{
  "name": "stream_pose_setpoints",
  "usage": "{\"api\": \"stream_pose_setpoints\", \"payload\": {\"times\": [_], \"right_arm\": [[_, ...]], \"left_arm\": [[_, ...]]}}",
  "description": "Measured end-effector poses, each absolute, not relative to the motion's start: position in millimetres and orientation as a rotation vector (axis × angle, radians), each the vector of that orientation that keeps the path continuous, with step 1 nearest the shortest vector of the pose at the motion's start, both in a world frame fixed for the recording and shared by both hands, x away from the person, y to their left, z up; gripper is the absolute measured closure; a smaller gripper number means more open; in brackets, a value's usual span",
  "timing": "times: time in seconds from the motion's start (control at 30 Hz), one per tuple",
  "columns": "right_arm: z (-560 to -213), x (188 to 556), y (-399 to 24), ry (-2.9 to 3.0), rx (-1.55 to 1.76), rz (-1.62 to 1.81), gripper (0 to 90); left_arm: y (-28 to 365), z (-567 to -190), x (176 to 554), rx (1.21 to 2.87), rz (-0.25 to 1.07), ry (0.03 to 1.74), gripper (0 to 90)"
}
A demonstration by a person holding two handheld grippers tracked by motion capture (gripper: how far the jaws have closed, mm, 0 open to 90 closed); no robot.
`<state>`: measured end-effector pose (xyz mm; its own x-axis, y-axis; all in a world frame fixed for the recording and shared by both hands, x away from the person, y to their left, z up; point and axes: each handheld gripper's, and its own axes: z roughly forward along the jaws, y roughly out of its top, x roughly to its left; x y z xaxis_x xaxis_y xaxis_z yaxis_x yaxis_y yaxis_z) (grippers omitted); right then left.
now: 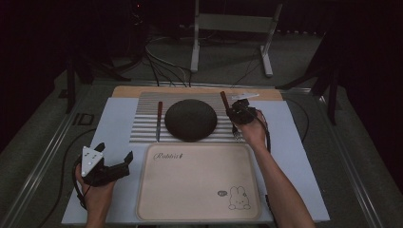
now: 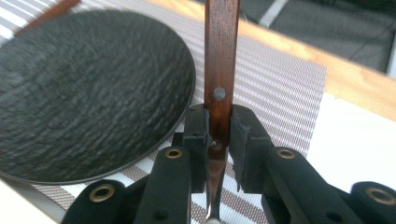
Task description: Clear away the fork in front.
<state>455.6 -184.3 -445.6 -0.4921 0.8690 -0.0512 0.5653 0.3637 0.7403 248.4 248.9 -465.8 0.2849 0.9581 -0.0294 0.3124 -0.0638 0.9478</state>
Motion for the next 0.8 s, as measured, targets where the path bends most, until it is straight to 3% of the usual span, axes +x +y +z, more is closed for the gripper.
{"api": "stream_pose_setpoints", "payload": {"times": [0.53, 0.8], "right_arm": [[-435, 440, -196, 2.105, 1.167, 1.024, 77.8], [-434, 427, -201, 2.072, 1.131, 1.059, 77.8]], "left_arm": [[244, -465, 250, 1.572, 0.817, 1.199, 0.0], [221, -456, 256, 1.609, 0.810, 1.126, 0.0]]}}
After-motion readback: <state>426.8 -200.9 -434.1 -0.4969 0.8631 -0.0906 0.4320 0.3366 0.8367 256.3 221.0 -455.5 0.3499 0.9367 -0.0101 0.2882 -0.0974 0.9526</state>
